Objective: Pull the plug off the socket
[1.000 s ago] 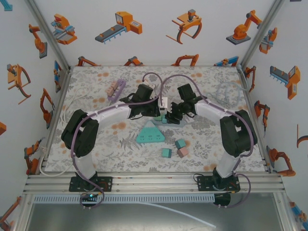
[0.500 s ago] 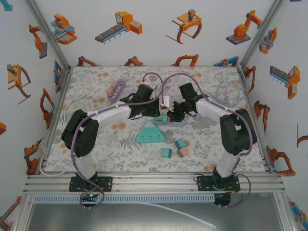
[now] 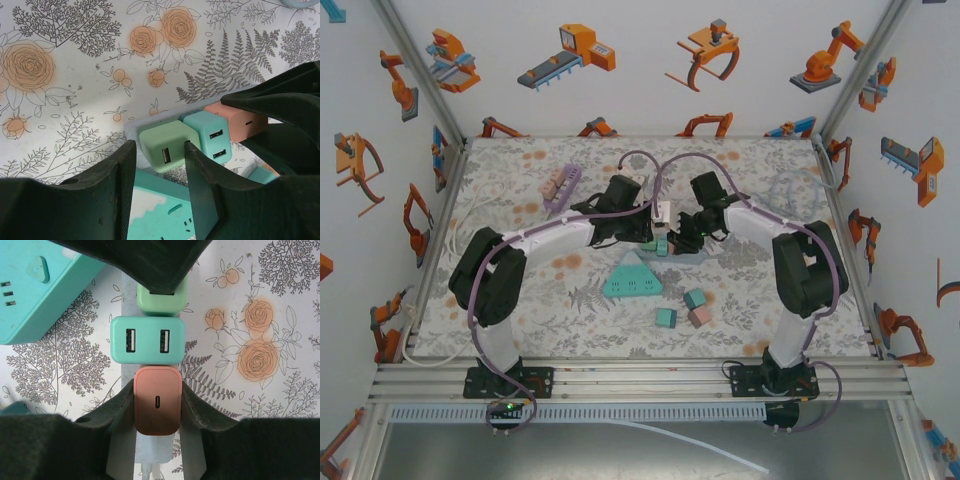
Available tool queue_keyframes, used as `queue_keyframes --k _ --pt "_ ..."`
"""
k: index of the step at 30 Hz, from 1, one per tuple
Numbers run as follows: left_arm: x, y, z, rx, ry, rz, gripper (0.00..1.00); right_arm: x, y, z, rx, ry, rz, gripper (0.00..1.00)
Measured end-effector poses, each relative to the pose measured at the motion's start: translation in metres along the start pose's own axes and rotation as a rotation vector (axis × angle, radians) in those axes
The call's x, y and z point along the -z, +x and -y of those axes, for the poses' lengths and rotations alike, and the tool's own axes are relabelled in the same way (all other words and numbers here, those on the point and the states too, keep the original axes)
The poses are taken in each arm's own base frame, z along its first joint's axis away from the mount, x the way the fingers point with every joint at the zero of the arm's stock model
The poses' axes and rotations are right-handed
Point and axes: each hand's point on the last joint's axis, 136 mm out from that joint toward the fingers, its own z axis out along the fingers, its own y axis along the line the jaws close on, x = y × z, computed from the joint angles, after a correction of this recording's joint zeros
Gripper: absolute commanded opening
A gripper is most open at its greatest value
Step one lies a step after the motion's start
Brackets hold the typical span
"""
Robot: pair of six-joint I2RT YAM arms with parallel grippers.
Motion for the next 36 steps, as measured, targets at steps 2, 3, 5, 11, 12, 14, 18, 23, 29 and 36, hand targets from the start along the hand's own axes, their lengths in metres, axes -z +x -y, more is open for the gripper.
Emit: queue_keyframes --k 2,3,5,11,12,14,18,23,29,36 --pt "0.0 0.0 0.0 0.0 0.001 0.0 0.44 0.0 0.0 0.0 -0.001 -0.001 0.002 0.14" --pt "-0.001 0.0 0.0 0.0 0.0 0.0 0.43 0.0 -0.001 0.0 -0.003 0.0 0.003 0.13" --pt "-0.001 0.0 0.0 0.0 0.001 0.001 0.43 0.0 -0.001 0.0 -0.007 0.002 0.005 0.12" --pt "-0.001 0.0 -0.001 0.001 0.001 0.005 0.43 0.003 -0.004 -0.001 -0.027 0.009 0.013 0.06" --pt "-0.001 0.0 -0.001 0.001 0.0 0.006 0.44 0.004 -0.004 -0.001 -0.028 0.01 0.016 0.05" --pt "0.0 -0.001 -0.001 0.001 0.001 0.008 0.43 0.006 -0.005 -0.002 -0.031 0.014 0.019 0.03" --pt "0.0 -0.001 0.0 0.001 0.004 0.01 0.43 0.011 -0.007 -0.003 -0.034 0.024 0.022 0.0" --pt "0.0 -0.001 0.002 0.0 0.011 0.008 0.42 0.011 -0.005 -0.004 -0.031 0.028 0.015 0.0" --pt "-0.004 0.003 0.012 -0.027 0.084 -0.017 0.42 0.007 -0.001 -0.006 -0.019 0.03 -0.009 0.0" --pt "-0.008 0.004 0.01 -0.027 0.09 -0.031 0.42 0.006 -0.001 -0.005 -0.053 0.039 -0.001 0.0"
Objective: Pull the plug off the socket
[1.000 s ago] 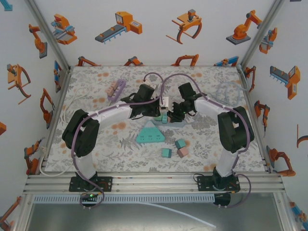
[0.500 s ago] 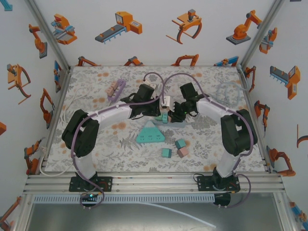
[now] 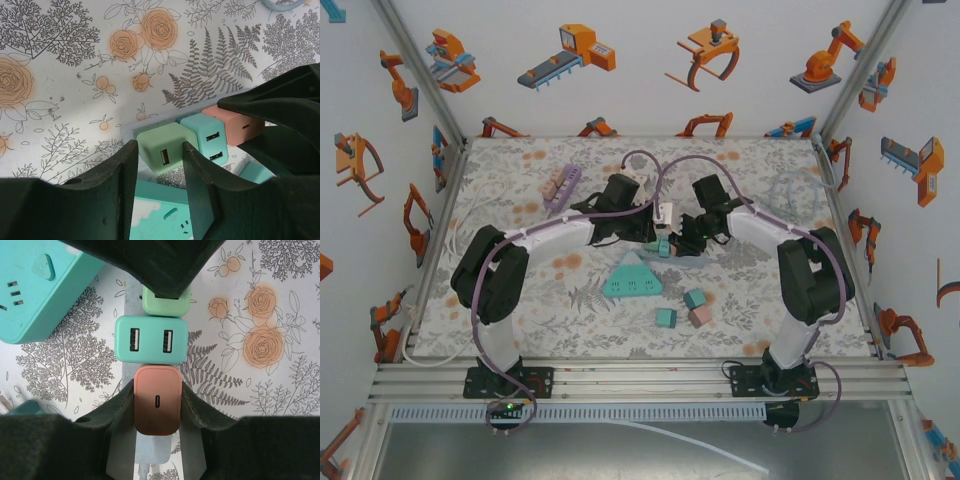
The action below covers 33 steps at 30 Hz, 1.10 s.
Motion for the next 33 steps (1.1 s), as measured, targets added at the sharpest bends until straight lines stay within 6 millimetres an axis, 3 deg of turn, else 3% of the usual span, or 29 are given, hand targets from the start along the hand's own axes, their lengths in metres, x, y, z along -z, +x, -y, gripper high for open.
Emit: queue_keyframes --k 5,19,25,28,33 --pt "-0.002 0.003 -0.001 0.002 0.005 -0.005 0.41 -0.001 0.0 0.002 -0.057 0.015 0.013 0.0" --pt "-0.002 0.006 -0.005 0.019 -0.005 0.012 0.41 0.005 -0.004 -0.007 -0.003 0.045 0.013 0.0" --pt "-0.002 0.006 -0.004 0.025 0.011 0.023 0.41 0.031 -0.035 -0.011 0.082 0.089 0.072 0.0" --pt "-0.002 0.006 -0.004 0.025 0.016 0.024 0.41 0.031 -0.052 -0.009 0.115 0.086 0.111 0.0" --pt "0.002 0.005 -0.003 0.024 0.022 0.042 0.43 0.031 -0.056 -0.007 0.082 0.093 0.128 0.0"
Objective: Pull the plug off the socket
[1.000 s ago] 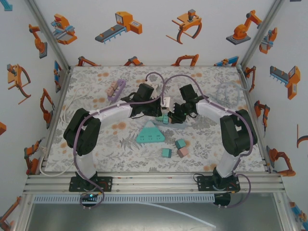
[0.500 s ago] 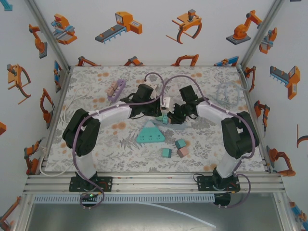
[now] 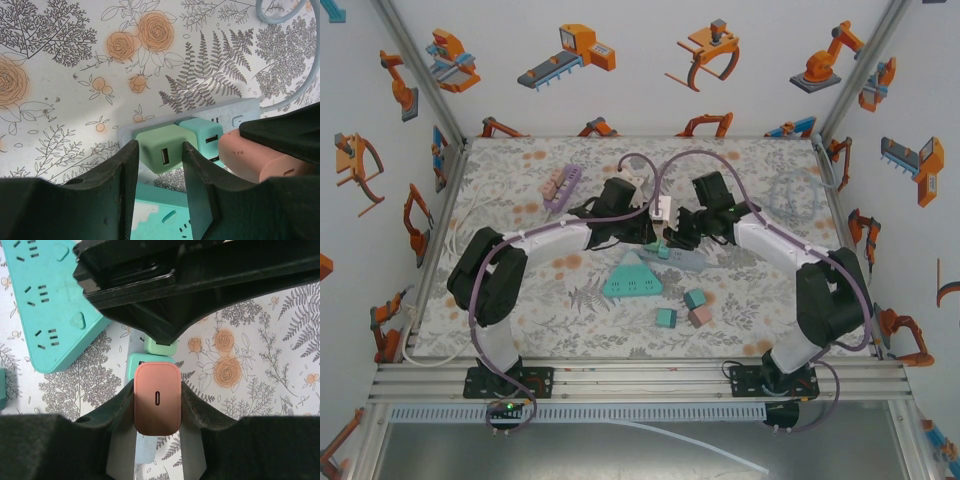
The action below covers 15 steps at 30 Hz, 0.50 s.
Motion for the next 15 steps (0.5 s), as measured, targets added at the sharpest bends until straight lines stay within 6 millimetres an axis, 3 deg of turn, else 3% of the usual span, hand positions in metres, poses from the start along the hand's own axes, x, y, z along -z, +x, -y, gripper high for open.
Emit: queue_keyframes --k 5,15 --pt "0.003 -0.001 -0.002 0.024 0.012 0.014 0.44 0.006 -0.018 0.007 -0.043 0.045 0.068 0.0" --pt "0.012 0.005 0.0 0.039 0.021 -0.019 0.45 0.063 -0.049 0.011 -0.312 0.246 0.215 0.0"
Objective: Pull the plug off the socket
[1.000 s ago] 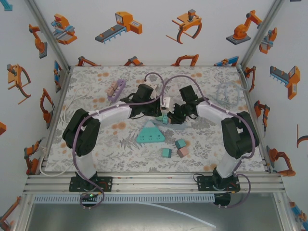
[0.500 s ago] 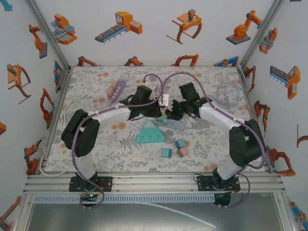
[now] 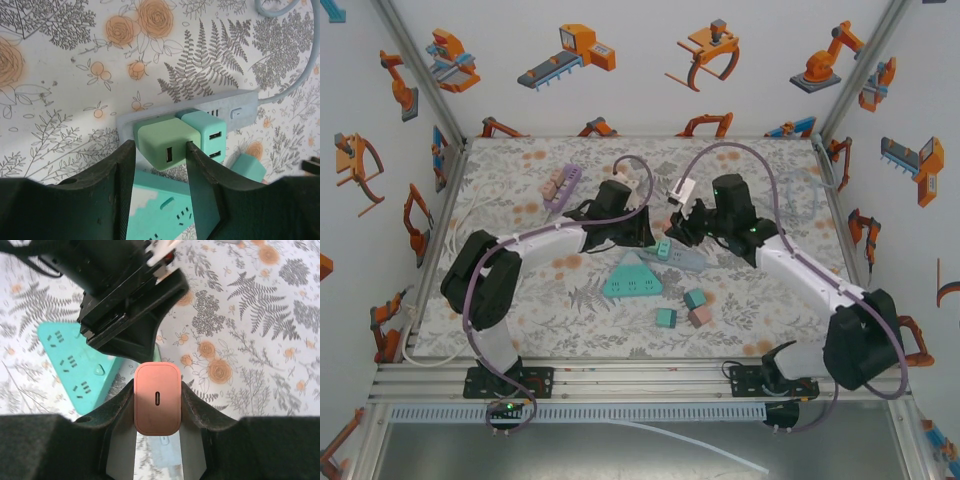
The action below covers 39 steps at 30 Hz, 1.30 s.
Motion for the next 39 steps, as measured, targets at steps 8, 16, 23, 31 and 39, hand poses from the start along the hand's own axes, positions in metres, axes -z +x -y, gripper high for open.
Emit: queue_keyframes --k 8,16,23,31,39 --pt "0.009 0.014 0.0 0.011 -0.005 -0.065 0.52 0.039 -0.019 0.015 -0.383 0.175 0.084 0.0" --pt "0.013 0.03 -0.01 0.022 -0.053 -0.132 0.6 0.062 0.0 0.008 -0.695 0.232 0.116 0.0" --pt "0.026 0.023 -0.001 0.003 -0.021 -0.099 0.62 0.078 0.04 0.006 -0.904 0.34 0.094 0.0" --pt "0.081 0.02 0.048 -0.117 0.2 0.007 0.71 0.1 0.101 -0.001 -1.072 0.483 0.104 0.0" --pt "0.134 0.053 0.108 -0.369 0.399 0.067 0.9 0.109 0.161 -0.01 -1.178 0.591 0.064 0.0"
